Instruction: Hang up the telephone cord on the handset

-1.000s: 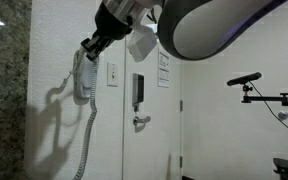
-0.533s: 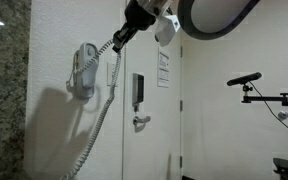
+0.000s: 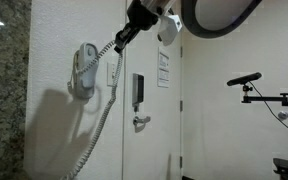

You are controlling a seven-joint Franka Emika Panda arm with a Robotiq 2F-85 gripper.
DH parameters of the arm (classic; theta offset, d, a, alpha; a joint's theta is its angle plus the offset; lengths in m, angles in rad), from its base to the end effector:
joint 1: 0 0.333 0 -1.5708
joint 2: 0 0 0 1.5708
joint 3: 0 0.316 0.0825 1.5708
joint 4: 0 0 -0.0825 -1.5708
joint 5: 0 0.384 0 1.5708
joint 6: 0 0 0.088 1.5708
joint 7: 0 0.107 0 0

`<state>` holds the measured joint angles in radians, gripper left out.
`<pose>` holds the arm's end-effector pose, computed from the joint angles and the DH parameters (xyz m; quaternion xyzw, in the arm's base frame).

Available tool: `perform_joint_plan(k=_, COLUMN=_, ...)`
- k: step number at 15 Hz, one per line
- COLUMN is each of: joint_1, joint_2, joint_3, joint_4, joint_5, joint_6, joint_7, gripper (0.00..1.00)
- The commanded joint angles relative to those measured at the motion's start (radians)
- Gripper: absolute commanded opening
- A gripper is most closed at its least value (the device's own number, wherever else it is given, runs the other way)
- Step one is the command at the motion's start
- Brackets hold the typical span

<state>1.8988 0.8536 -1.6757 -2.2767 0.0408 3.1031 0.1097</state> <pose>0.5167 0.2293 0.4604 0.8100 0.1952 0.4680 0.2946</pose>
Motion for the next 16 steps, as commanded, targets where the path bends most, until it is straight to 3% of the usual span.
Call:
perform_joint_plan(k=1, joint_1=0.003, joint_2=0.001, joint_3=-0.006, joint_4=0.011, joint_5=0.015, joint_6=-0.009, joint_7=-0.003, gripper=0.04)
perform_joint_plan(k=13, joint_1=0.021, joint_2=-0.026, joint_3=-0.085, joint_4=0.02, joint_5=0.179, joint_6=0.08, joint_7=0.077, gripper=0.04)
perform_joint_plan(k=14, joint_1=0.01, joint_2=-0.002, joint_3=-0.069, joint_4=0.017, joint_5=0.168, joint_6=0.052, joint_7=0.061, gripper=0.16)
perform_joint_plan(k=16, joint_1=0.01, joint_2=-0.001, joint_3=-0.07, joint_4=0.019, joint_5=0.176, joint_6=0.055, joint_7=0.072, gripper=0.16)
